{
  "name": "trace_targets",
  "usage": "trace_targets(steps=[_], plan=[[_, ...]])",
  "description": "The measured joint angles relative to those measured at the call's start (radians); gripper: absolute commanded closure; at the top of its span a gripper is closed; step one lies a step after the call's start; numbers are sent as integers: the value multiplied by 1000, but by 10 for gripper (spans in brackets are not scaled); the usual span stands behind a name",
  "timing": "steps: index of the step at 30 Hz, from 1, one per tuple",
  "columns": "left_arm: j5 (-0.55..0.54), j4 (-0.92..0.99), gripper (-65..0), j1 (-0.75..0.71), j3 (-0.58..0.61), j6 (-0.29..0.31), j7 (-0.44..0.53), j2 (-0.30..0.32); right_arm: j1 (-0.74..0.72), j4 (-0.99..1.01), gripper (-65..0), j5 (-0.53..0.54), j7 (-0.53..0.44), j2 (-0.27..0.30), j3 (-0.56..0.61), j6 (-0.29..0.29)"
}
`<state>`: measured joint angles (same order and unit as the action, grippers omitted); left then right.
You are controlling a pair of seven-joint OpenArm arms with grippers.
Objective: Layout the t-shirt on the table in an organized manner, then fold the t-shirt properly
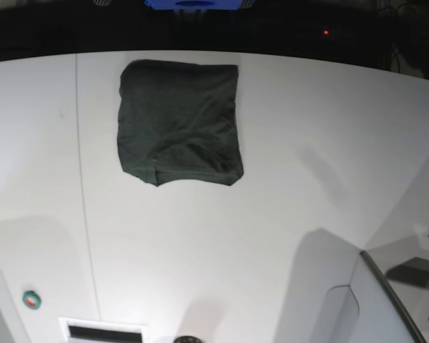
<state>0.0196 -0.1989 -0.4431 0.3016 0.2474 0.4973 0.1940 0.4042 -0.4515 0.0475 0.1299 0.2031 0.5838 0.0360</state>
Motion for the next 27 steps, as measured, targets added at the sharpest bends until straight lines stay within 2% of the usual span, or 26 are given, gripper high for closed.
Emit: trace_targets(steps=[2,3,4,6,9,13,19,27], plan=[[-14,192,0,121,35,-30,-12,-41,-143,295,-2,0,-182,-39,12,1],[-18,201,0,154,40,-40,-27,-52,-187,376,-2,-1,-257,-44,12,0],[-16,201,0,192,40,-49,-11,-61,-224,428,-2,0,-344,-43,12,-1],[-21,192,0,264,36,-90,0,-84,-247,431,-2,3,-436,-35,12,-3],[-21,186,0,340,36,-92,-108,-104,-227,368,-2,2,-449,-41,12,-5],[-20,164,0,325,36,-94,-140,-79,-201,307,-2,-3,-441,-62,7,-3],[-22,128,0,335,36,-101,-119,-53,-174,294,-2,-1,-452,-109,-140,-2],[-5,134,0,295,47,-98,-135,-33,-175,295,-2,0,-442,-88,-203,-4]])
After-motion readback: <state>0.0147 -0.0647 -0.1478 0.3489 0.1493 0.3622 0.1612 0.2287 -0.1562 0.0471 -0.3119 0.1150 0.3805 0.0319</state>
